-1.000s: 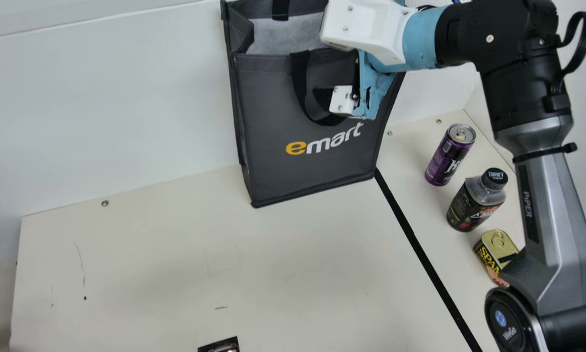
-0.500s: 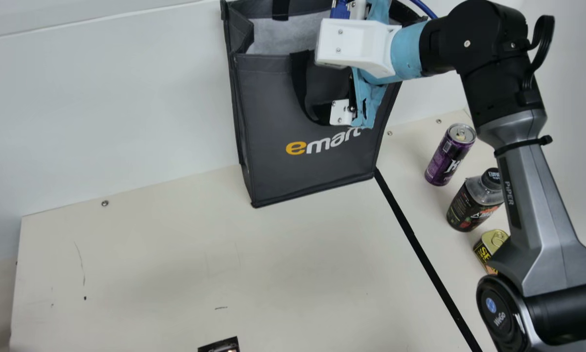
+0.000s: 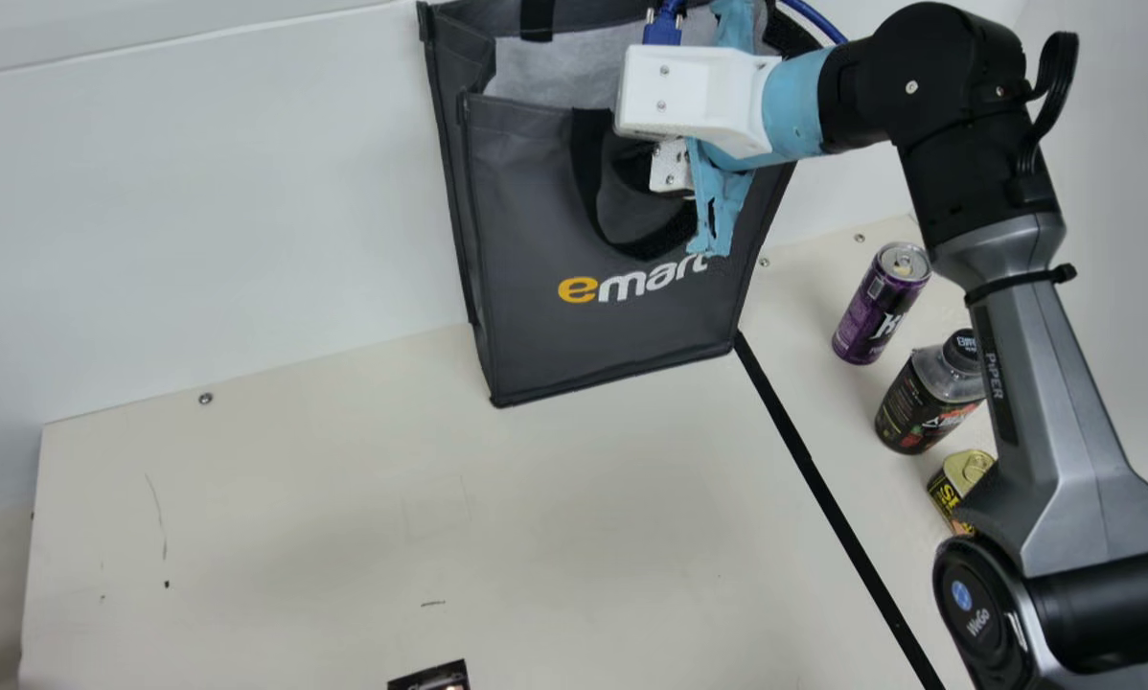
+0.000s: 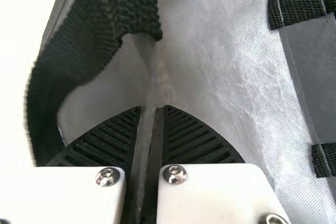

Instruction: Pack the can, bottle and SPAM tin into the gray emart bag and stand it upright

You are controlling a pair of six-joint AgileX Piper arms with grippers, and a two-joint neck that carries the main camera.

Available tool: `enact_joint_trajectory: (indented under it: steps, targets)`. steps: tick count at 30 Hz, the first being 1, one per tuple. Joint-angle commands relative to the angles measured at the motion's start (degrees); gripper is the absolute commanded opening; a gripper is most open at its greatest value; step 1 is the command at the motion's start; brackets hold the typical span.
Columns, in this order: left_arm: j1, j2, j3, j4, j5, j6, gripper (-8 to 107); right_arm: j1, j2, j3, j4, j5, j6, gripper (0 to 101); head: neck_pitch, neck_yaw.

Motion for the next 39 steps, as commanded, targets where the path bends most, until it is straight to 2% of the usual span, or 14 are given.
enact_joint_trajectory:
  steps: [1,17,39]
  targets:
    - [0.0,0.0,0.0,0.0,0.0,0.0,90,0.1,-0.3,0.1,-0.2,-0.1,0.5,0,-1.3,0.0]
    - [0.0,0.0,0.0,0.0,0.0,0.0,90,2.2,-6.1,2.9,-2.5,-0.1,4.3,0,-1.3,0.0]
    - [0.0,0.0,0.0,0.0,0.0,0.0,90,5.0,-18.4,11.2,-4.8,-0.1,6.7,0,-1.3,0.0]
